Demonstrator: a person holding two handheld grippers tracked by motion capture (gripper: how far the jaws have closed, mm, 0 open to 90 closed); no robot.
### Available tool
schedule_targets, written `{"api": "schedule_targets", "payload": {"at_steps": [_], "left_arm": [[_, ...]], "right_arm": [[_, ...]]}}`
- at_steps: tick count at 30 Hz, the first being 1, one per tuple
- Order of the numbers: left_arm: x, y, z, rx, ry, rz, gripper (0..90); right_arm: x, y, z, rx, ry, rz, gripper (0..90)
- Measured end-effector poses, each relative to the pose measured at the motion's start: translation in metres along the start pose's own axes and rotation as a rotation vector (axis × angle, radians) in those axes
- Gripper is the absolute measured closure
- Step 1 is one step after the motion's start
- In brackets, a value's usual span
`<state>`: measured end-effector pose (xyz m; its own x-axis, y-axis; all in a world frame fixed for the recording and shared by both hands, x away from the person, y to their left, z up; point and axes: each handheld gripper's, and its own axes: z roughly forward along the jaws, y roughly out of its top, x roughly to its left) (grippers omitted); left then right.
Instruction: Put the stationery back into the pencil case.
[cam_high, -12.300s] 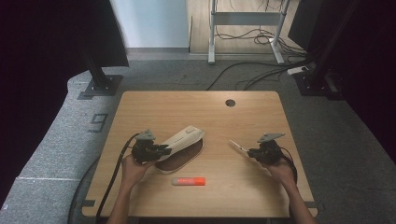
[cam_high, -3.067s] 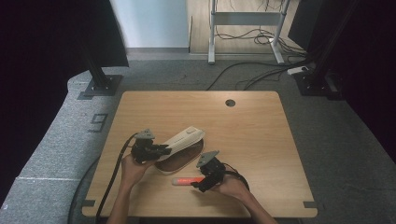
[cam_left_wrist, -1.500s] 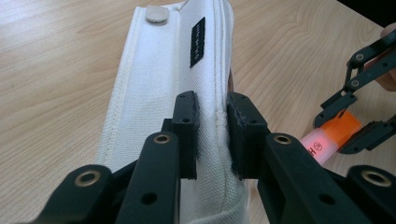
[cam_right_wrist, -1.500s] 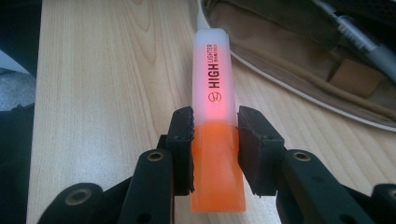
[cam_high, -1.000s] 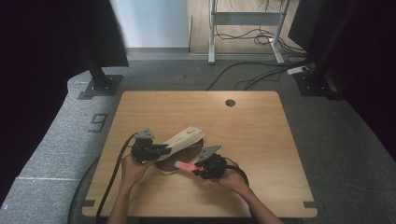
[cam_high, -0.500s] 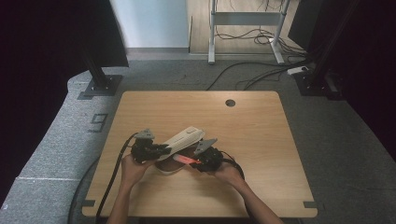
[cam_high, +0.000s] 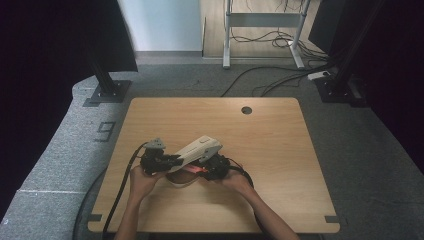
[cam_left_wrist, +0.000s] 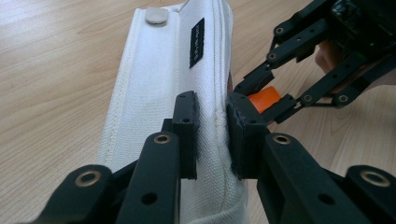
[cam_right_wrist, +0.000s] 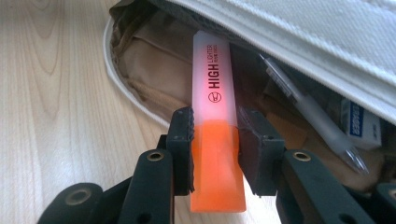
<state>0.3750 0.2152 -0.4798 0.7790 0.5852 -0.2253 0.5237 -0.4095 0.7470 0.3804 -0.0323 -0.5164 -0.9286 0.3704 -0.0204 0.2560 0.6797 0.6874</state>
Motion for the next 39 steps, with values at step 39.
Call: {"api": "schedule_targets", "payload": {"at_steps": [39], "left_arm": [[-0.001,0.000,0.001,0.009,-0.004,0.005,74.0]], "right_arm": [[0.001,-0.006,0.001,0.021,-0.049,0.030,60.4]]}}
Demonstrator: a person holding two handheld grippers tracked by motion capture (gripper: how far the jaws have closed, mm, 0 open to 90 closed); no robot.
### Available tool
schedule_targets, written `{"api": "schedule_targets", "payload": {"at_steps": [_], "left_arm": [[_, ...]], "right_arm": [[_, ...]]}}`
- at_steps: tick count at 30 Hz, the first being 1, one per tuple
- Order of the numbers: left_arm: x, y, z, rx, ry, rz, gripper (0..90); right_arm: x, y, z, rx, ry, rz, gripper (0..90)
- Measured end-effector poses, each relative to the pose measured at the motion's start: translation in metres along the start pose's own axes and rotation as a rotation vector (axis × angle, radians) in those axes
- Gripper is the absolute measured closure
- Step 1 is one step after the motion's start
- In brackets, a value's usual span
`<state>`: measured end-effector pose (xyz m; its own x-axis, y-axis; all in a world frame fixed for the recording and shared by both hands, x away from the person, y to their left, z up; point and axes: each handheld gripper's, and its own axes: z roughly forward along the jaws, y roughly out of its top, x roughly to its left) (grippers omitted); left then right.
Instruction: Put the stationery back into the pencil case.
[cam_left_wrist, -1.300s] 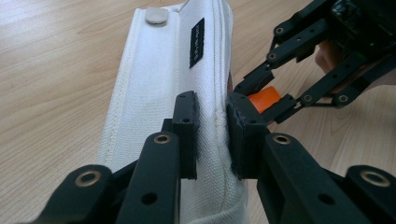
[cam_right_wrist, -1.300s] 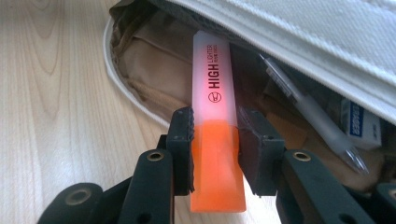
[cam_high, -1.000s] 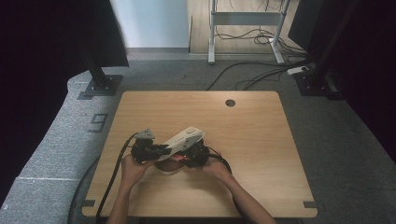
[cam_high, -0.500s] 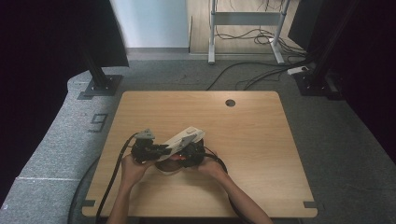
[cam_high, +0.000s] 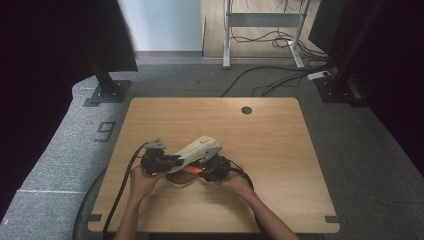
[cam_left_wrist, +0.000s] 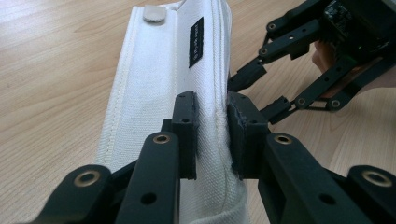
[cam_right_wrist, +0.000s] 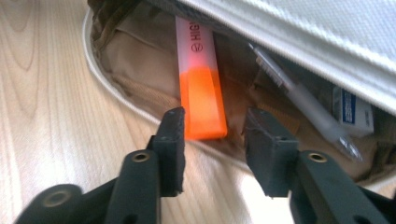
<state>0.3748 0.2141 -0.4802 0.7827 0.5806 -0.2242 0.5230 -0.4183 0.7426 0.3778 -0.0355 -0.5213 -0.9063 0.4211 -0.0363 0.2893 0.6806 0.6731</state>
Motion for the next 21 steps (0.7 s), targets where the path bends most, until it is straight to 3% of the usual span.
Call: {"api": "schedule_targets", "payload": {"at_steps": [10,21], "left_arm": [[0.000,0.000,0.000,0.000,-0.002,0.000,73.9],[-0.002,-0.001,0.003,0.011,-0.009,-0.003,72.6]], "right_arm": [[0.000,0.000,0.004,0.008,-0.032,0.017,71.4],[-0.005,0.003,0.015,-0.001,-0.053,0.029,72.8]]}}
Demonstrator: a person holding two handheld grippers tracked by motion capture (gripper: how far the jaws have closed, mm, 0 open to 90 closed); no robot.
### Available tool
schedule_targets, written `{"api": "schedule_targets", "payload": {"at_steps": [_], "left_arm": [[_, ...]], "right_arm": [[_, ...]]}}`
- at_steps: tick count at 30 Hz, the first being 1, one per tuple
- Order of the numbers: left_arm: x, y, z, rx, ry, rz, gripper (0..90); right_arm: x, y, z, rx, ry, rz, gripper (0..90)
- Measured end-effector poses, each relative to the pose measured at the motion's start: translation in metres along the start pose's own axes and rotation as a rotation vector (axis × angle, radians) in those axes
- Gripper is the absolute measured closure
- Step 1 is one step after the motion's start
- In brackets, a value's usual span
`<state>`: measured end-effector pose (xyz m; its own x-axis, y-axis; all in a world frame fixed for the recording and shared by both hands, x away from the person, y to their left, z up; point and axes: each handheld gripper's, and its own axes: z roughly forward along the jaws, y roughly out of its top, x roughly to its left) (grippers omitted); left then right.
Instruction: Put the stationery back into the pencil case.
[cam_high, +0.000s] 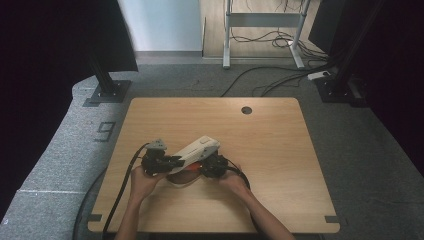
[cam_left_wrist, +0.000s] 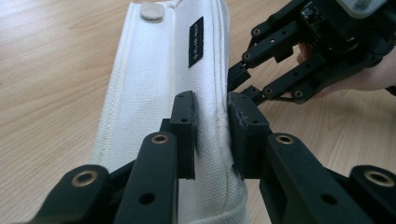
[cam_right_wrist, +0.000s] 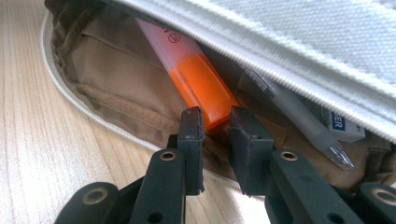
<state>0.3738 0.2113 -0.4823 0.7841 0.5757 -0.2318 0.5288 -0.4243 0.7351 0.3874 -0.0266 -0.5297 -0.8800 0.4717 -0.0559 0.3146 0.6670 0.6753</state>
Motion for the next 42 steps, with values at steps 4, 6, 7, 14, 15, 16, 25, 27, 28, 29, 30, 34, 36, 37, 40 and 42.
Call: {"api": "schedule_targets", "payload": {"at_steps": [4,6,7,14,15,16,25,27,28,29,30,34,36,37,40,42], "left_arm": [[-0.001,-0.001,0.003,0.009,-0.013,-0.006,71.6],[-0.002,-0.002,0.005,0.021,-0.024,-0.006,70.4],[-0.002,-0.002,0.006,0.027,-0.029,-0.006,69.9],[-0.004,-0.006,0.012,0.049,-0.049,0.002,66.1],[-0.004,-0.006,0.013,0.051,-0.052,0.002,65.6],[-0.004,-0.007,0.013,0.052,-0.052,0.002,65.1],[-0.005,-0.012,0.018,0.065,-0.061,0.008,60.9],[-0.006,-0.012,0.019,0.066,-0.057,0.012,60.8],[-0.006,-0.013,0.019,0.066,-0.056,0.013,60.7],[-0.007,-0.013,0.020,0.068,-0.050,0.016,60.5],[-0.007,-0.013,0.021,0.075,-0.046,0.022,59.5],[-0.014,-0.017,0.027,0.093,-0.012,0.067,56.3],[-0.015,-0.018,0.027,0.088,-0.006,0.078,55.2],[-0.016,-0.018,0.027,0.086,-0.009,0.079,53.6],[-0.017,-0.019,0.028,0.081,-0.020,0.081,47.7],[-0.017,-0.018,0.027,0.080,-0.034,0.077,42.8]], "right_arm": [[-0.001,-0.002,-0.002,-0.005,-0.002,-0.001,70.6],[-0.001,-0.003,-0.003,-0.013,-0.007,-0.001,69.1],[-0.001,-0.003,-0.004,-0.017,-0.008,-0.001,68.5],[-0.002,-0.010,-0.012,-0.019,0.000,0.007,66.4],[-0.002,-0.011,-0.013,-0.018,0.001,0.006,66.3],[-0.003,-0.012,-0.015,-0.018,0.003,0.006,66.0],[-0.007,-0.021,-0.030,-0.038,0.014,0.033,60.7],[-0.008,-0.022,-0.034,-0.045,0.016,0.038,59.5],[-0.009,-0.022,-0.035,-0.049,0.016,0.044,58.7],[-0.009,-0.022,-0.037,-0.051,0.017,0.044,58.0],[-0.010,-0.022,-0.038,-0.055,0.017,0.049,57.2],[-0.011,-0.021,-0.041,-0.064,0.019,0.052,53.4],[-0.012,-0.021,-0.041,-0.064,0.021,0.053,50.9],[-0.012,-0.021,-0.041,-0.063,0.022,0.057,49.4],[-0.011,-0.022,-0.040,-0.056,0.031,0.065,44.3],[-0.011,-0.022,-0.040,-0.047,0.038,0.062,41.0]]}}
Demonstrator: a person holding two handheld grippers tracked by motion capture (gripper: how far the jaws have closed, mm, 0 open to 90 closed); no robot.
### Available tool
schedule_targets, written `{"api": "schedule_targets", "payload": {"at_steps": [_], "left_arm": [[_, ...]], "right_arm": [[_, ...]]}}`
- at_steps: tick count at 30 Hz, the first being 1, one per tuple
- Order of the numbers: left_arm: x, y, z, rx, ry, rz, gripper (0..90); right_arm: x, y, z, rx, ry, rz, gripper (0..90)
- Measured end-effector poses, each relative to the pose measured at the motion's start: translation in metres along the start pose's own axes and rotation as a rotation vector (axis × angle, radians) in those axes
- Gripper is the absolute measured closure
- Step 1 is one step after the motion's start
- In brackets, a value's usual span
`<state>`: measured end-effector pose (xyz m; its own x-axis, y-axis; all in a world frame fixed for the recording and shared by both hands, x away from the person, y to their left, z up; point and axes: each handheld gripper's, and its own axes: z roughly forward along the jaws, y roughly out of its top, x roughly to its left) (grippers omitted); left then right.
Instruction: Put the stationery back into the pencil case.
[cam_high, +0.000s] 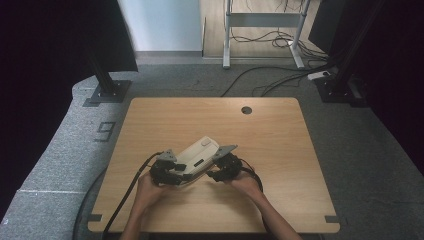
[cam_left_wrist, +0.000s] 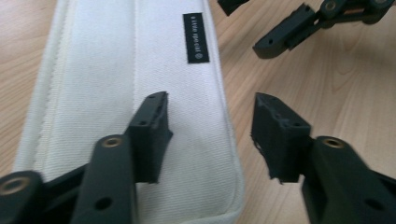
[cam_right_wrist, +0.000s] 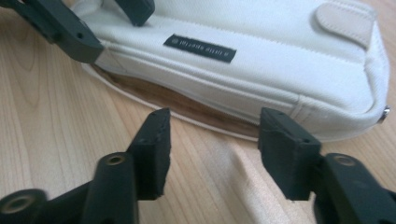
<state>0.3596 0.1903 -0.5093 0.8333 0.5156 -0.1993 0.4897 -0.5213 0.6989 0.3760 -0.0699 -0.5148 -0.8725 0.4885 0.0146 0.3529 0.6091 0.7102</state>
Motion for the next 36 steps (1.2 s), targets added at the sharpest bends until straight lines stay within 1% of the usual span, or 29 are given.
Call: {"api": "schedule_targets", "payload": {"at_steps": [3,4,5,7,8,9,12,14,15,16,18,22,25,27,30,33,36], "left_arm": [[0.000,0.001,-0.001,-0.008,-0.012,-0.016,38.2],[0.000,0.001,-0.002,-0.009,-0.005,-0.019,36.5],[-0.001,0.001,-0.002,-0.007,0.004,-0.019,32.5],[-0.003,0.002,-0.004,-0.005,0.025,-0.012,28.5],[-0.004,0.002,-0.005,-0.009,0.038,-0.010,25.8],[-0.004,0.002,-0.007,-0.016,0.041,-0.010,23.3],[-0.005,0.003,-0.014,-0.040,0.039,-0.017,18.7],[-0.006,0.003,-0.019,-0.043,0.034,-0.009,16.9],[-0.007,0.003,-0.021,-0.044,0.035,-0.006,14.6],[-0.007,0.003,-0.022,-0.044,0.038,-0.005,14.6],[-0.007,0.002,-0.026,-0.046,0.042,-0.002,14.2],[-0.005,-0.002,-0.034,-0.061,0.058,-0.004,13.2],[-0.002,-0.007,-0.040,-0.072,0.078,-0.002,10.9],[0.000,-0.011,-0.044,-0.078,0.081,-0.004,8.5],[0.002,-0.015,-0.046,-0.076,0.102,0.003,3.6],[0.005,-0.020,-0.050,-0.067,0.133,0.010,0.7],[0.008,-0.025,-0.053,-0.067,0.152,0.005,0.0]], "right_arm": [[0.000,-0.001,-0.001,0.001,0.005,0.001,37.0],[0.000,-0.002,-0.002,0.002,0.009,0.001,35.7],[0.000,-0.002,-0.002,0.001,0.007,0.000,34.1],[0.000,-0.002,-0.004,0.001,0.006,-0.003,31.8],[0.001,-0.002,-0.005,-0.001,0.008,-0.003,30.4],[0.001,-0.002,-0.006,-0.001,0.008,-0.001,28.9],[0.002,-0.002,-0.009,0.001,-0.002,-0.004,23.3],[0.002,-0.002,-0.011,-0.001,-0.016,-0.004,19.9],[0.002,-0.003,-0.012,-0.001,-0.017,0.000,16.8],[0.002,-0.003,-0.013,-0.003,-0.023,0.004,14.0],[0.002,-0.004,-0.016,-0.003,-0.040,0.009,12.9],[0.001,-0.008,-0.023,-0.005,-0.059,0.007,9.0],[-0.001,-0.013,-0.030,-0.018,-0.073,0.014,6.2],[-0.002,-0.016,-0.034,-0.023,-0.081,0.017,5.0],[-0.005,-0.022,-0.041,-0.034,-0.088,0.031,2.9],[-0.008,-0.030,-0.047,-0.042,-0.112,0.040,1.0],[-0.010,-0.038,-0.053,-0.044,-0.127,0.050,0.0]]}}
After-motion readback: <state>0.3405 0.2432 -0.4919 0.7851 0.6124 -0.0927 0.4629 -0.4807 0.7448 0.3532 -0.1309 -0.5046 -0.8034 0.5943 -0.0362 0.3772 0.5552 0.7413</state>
